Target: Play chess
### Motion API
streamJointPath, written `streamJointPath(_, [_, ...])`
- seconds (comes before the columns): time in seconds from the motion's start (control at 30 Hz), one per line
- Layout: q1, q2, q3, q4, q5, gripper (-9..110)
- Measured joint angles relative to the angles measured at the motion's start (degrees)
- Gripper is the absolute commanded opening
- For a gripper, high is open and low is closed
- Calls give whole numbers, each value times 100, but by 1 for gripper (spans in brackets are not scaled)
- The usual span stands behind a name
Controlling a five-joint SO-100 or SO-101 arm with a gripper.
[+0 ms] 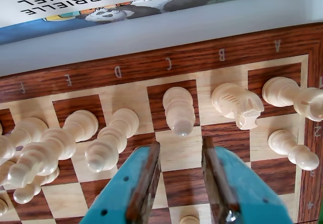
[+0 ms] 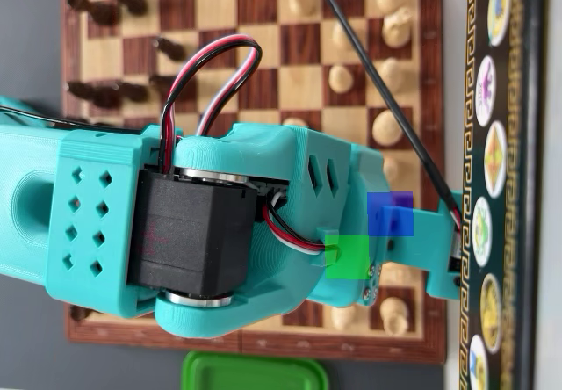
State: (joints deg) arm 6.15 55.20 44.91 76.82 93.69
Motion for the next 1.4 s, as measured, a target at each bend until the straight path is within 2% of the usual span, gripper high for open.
streamJointPath(0.17, [0,-158,-26,-343,0,14])
streamJointPath(1.4, [70,-624,-483,-369,-272,14])
